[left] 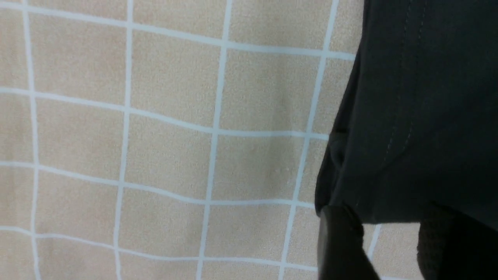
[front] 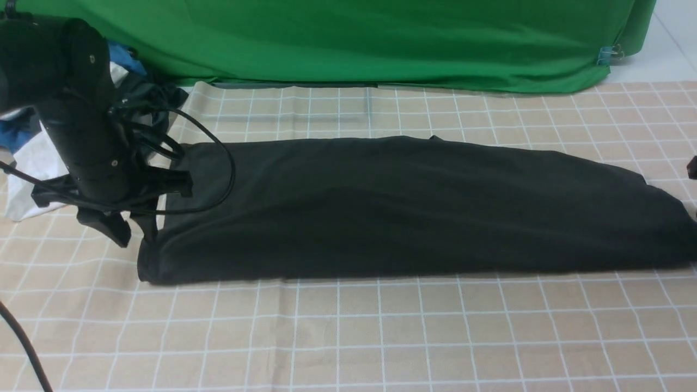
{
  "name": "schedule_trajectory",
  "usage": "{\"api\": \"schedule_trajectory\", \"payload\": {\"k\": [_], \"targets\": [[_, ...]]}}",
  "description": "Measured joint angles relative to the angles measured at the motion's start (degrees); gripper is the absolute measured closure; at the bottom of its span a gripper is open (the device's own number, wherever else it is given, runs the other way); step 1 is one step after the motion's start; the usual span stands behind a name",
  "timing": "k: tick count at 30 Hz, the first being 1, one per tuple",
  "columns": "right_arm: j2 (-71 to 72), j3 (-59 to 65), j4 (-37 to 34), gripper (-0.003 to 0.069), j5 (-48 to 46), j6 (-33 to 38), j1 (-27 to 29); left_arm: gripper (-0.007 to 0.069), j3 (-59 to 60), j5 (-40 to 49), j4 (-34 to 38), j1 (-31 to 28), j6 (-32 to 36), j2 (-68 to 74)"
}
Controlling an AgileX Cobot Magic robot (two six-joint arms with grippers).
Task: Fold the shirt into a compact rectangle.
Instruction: 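Pull the folded dark garment lengthwise by its ends to straighten it flat on the table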
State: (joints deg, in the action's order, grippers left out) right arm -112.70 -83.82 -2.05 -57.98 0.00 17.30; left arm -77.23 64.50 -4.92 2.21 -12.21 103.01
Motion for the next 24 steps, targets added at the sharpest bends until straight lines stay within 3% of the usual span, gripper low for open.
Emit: {"api": "schedule_trajectory", "payload": {"k": [4, 8, 10, 16, 18, 20, 21, 22, 23, 24], "targets": [[0.0, -0.9, -0.9, -0.0017, 3.1, 0.6, -2.1, 0.0224, -2.4, -0.1, 0.0, 0.0, -2.3, -0.3], [-1.2, -1.6, -1.4, -0.003, 5.3, 1.4, -3.7, 0.023, -3.0, -0.4, 1.5, 0.0, -2.9, -2.6], [-2.6, -2.1, -1.5, -0.0031, 5.4, 1.5, -4.0, 0.0265, -3.0, -0.3, 2.3, 0.0, -3.1, -4.2], [-7.9, -3.8, -1.7, -0.0013, 4.3, 1.5, -4.0, 0.0511, 1.4, -1.6, 6.9, 0.0, -2.2, -16.1], [-8.1, -4.0, -2.0, 0.0066, 4.0, 1.5, -4.0, 0.0579, 4.0, -3.1, 8.3, 0.0, -2.0, -20.1], [-8.1, -4.0, -2.8, 0.0214, 3.7, 1.5, -4.0, 0.0605, 6.8, -4.8, 8.7, 0.0, -1.9, -25.1], [-8.1, -4.0, -2.9, 0.0232, 3.6, 1.5, -4.0, 0.0606, 6.8, -4.9, 8.7, 0.0, -1.9, -25.1], [-8.1, -4.1, -3.4, 0.0333, 3.3, 1.6, -4.2, 0.0613, 8.1, -5.5, 8.8, 0.0, -1.9, -26.9], [-8.2, -4.4, -3.7, 0.05, 2.5, 1.9, -4.4, 0.0613, 9.8, -6.1, 8.8, 0.0, -1.8, -29.3], [-8.3, -4.7, -3.6, 0.0531, 2.1, 1.9, -4.4, 0.0613, 10.7, -6.2, 8.8, 0.0, -1.8, -30.6]]}}
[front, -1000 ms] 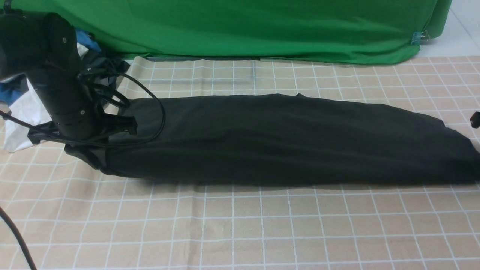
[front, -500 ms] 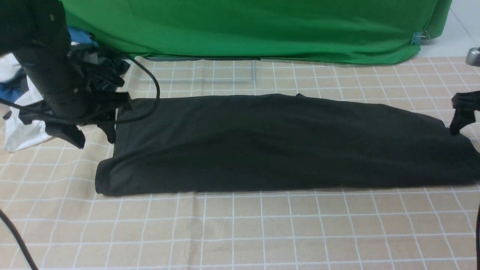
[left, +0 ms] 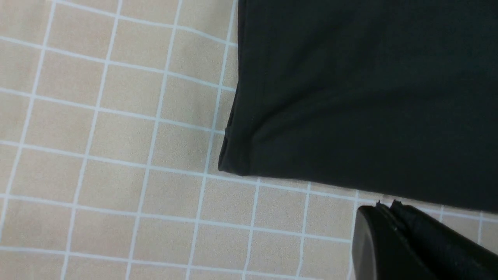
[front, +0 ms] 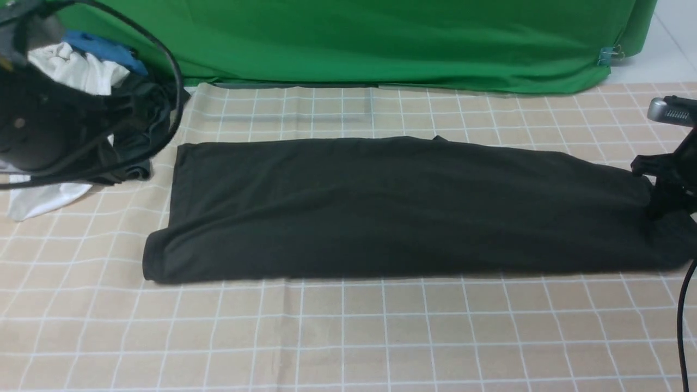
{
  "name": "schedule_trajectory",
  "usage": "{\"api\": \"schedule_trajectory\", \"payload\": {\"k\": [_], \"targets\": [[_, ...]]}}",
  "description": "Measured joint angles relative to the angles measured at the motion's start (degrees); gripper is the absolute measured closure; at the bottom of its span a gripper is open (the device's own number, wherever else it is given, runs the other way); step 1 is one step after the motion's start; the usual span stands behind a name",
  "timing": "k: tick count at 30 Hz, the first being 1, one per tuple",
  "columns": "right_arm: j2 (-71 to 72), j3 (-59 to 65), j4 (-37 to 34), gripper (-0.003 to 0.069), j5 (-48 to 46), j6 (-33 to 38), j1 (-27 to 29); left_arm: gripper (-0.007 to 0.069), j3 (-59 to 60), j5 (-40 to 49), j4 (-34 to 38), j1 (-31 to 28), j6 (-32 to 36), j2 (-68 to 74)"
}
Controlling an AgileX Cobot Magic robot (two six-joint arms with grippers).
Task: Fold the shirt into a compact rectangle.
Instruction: 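Pull the folded dark garment lengthwise by its ends to straighten it flat on the table, then fold the right end of the dark garment over onto its left end with the right gripper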
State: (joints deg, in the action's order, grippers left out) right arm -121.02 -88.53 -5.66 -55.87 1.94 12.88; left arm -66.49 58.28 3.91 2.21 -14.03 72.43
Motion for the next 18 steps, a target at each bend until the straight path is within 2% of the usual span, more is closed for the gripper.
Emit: {"api": "schedule_trajectory", "payload": {"k": [13, 18], "targets": [[4.4, -12.1, 2.9, 0.0534, -12.3, -3.9, 0.0, 0.0612, 2.3, 0.9, -0.1, 0.0, 1.1, -5.3], [7.2, -17.2, -1.1, 0.0534, -13.5, -4.8, -5.7, 0.0612, 2.3, -0.2, 0.2, 0.0, 1.1, -5.3]]}}
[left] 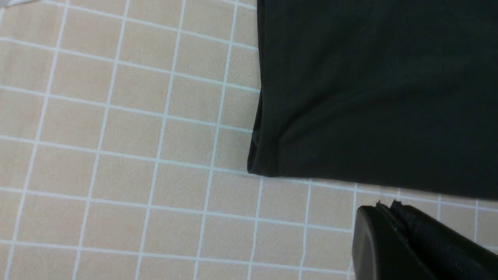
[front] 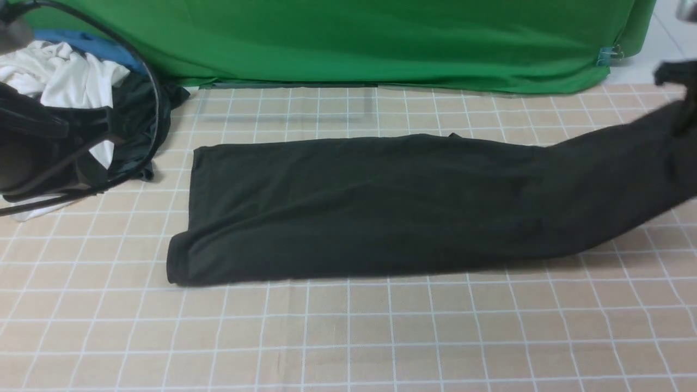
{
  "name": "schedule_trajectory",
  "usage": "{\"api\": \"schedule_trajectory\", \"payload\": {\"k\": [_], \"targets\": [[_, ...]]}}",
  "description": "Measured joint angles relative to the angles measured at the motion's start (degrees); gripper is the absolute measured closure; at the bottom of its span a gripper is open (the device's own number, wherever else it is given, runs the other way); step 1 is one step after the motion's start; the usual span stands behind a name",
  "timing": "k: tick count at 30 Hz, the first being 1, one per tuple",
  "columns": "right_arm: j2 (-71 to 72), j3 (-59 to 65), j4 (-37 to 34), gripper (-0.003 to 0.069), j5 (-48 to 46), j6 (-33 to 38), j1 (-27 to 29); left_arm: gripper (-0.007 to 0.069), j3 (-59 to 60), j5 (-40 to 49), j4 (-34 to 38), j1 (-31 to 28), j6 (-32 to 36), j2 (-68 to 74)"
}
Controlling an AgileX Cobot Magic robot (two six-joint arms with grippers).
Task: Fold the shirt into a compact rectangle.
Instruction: 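Fold the right end of the dark garment over onto its left end with the right gripper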
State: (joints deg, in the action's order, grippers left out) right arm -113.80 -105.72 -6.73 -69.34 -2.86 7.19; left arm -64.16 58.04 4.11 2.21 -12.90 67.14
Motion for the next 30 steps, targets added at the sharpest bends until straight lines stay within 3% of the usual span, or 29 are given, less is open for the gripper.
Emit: {"api": "schedule_trajectory", "payload": {"k": [9, 16, 23, 30], "targets": [[0.3, -5.8, -8.3, 0.0534, 2.5, -2.7, -17.7, 0.0612, 0.0, -1.6, 2.7, 0.0, 0.3, 0.0], [-2.1, -7.0, -13.7, 0.0534, 14.3, -5.6, -32.7, 0.0612, 0.0, -2.1, 2.9, 0.0, 0.4, 0.0], [-8.0, -7.0, -18.8, 0.0534, 25.2, -6.1, -40.8, 0.0612, 0.0, -2.1, 2.9, 0.0, 0.4, 0.0], [-11.1, -7.0, -20.7, 0.0534, 34.6, -7.5, -44.8, 0.0612, 0.0, -2.0, 3.9, 0.0, 0.6, 0.0]]}}
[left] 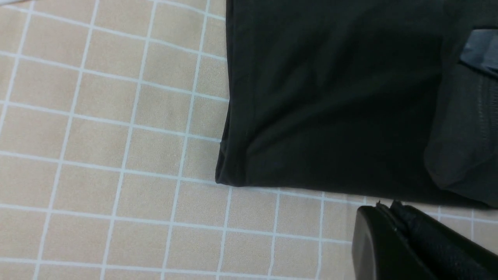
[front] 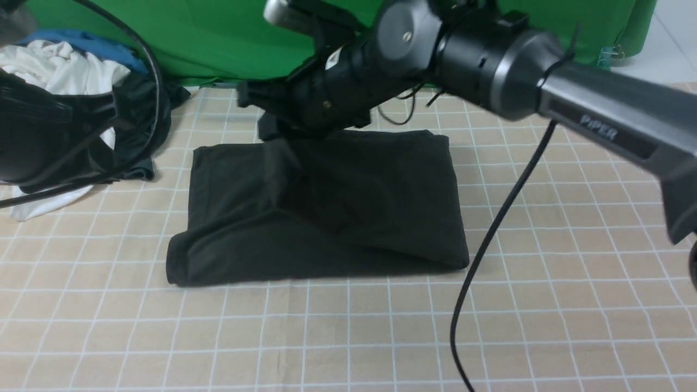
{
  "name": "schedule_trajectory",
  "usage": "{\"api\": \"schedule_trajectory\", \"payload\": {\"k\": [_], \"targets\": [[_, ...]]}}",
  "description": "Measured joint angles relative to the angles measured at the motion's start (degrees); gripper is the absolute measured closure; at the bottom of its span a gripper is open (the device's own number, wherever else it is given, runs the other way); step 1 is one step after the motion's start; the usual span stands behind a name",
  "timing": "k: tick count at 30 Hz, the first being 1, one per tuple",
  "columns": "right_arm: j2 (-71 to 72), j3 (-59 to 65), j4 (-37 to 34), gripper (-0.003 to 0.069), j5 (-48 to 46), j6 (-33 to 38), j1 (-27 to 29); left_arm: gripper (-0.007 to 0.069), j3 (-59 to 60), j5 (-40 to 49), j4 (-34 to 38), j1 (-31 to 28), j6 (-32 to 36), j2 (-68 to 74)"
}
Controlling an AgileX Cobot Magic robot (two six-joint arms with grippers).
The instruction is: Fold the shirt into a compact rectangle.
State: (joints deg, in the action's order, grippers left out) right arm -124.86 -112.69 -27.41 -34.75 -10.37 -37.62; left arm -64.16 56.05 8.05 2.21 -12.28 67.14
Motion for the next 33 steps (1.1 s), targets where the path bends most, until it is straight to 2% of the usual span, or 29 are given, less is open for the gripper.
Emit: {"api": "schedule_trajectory", "payload": {"k": [4, 9, 12, 13, 14, 15, 18, 21, 22, 24, 25, 27, 28, 29, 30, 33], "targets": [[-1.7, 0.0, -1.8, 0.0531, 4.2, -0.7, -1.6, 0.0612, 0.0, 0.0, 1.1, 0.0, 0.8, 0.0], [-4.8, 0.0, -4.6, 0.0478, 7.6, -1.3, -3.2, 0.0612, 2.1, -1.1, 3.3, 0.0, 2.3, 0.0], [-6.1, 0.0, -5.5, 0.0392, 8.3, -1.5, -3.7, 0.0612, 4.4, -1.6, 3.8, 0.0, 2.6, 0.0], [-6.2, 0.0, -5.5, 0.0385, 8.4, -1.4, -3.7, 0.0612, 4.4, -1.6, 3.8, 0.0, 2.6, 0.0], [-6.3, 0.0, -5.7, 0.0308, 8.5, -1.4, -3.8, 0.0612, 5.4, -1.6, 3.8, 0.0, 2.9, 0.0], [-6.3, 0.0, -5.8, 0.0308, 8.4, -1.4, -3.8, 0.0612, 5.5, -1.6, 3.8, 0.0, 2.9, 0.0], [-6.3, -2.1, -6.5, 0.012, 6.5, -0.1, -3.7, 0.0612, 6.4, -2.1, 3.9, 0.0, 3.1, 0.0], [-6.3, -4.5, -6.7, 0.0076, 2.8, 3.0, -3.2, 0.0612, 6.4, -2.5, 4.0, 0.0, 3.2, 0.0], [-6.2, -7.2, -6.5, 0.0073, -1.6, 6.0, -2.2, 0.0612, 6.4, -2.6, 4.0, 0.0, 3.2, 0.0], [-5.8, -10.4, -5.4, 0.0098, -6.9, 8.0, -0.7, 0.0612, 6.4, -2.7, 4.0, 0.0, 3.2, 0.0], [-5.3, -12.3, -3.9, 0.0139, -11.2, 9.0, 0.4, 0.0612, 6.4, -3.2, 4.2, 0.0, 3.2, 0.0], [-4.0, -17.1, 0.1, 0.0295, -20.1, 10.7, 3.6, 0.0612, 6.4, -5.3, 5.3, 0.0, 3.2, 0.3], [-3.8, -17.1, 0.4, 0.0314, -20.8, 10.8, 3.9, 0.0612, 6.4, -5.5, 5.4, 0.0, 3.2, 0.3], [-3.0, -19.0, 2.1, 0.0431, -25.1, 11.6, 5.6, 0.0612, 6.3, -6.3, 6.6, 0.0, 3.4, 1.1], [-2.2, -20.6, 4.1, 0.0513, -28.4, 12.0, 7.2, 0.0612, 6.1, -6.7, 7.9, 0.0, 3.8, 2.0], [0.5, -21.5, 7.3, 0.0607, -33.2, 13.3, 10.4, 0.0612, 4.8, -6.5, 9.7, 0.0, 4.4, 5.9]]}}
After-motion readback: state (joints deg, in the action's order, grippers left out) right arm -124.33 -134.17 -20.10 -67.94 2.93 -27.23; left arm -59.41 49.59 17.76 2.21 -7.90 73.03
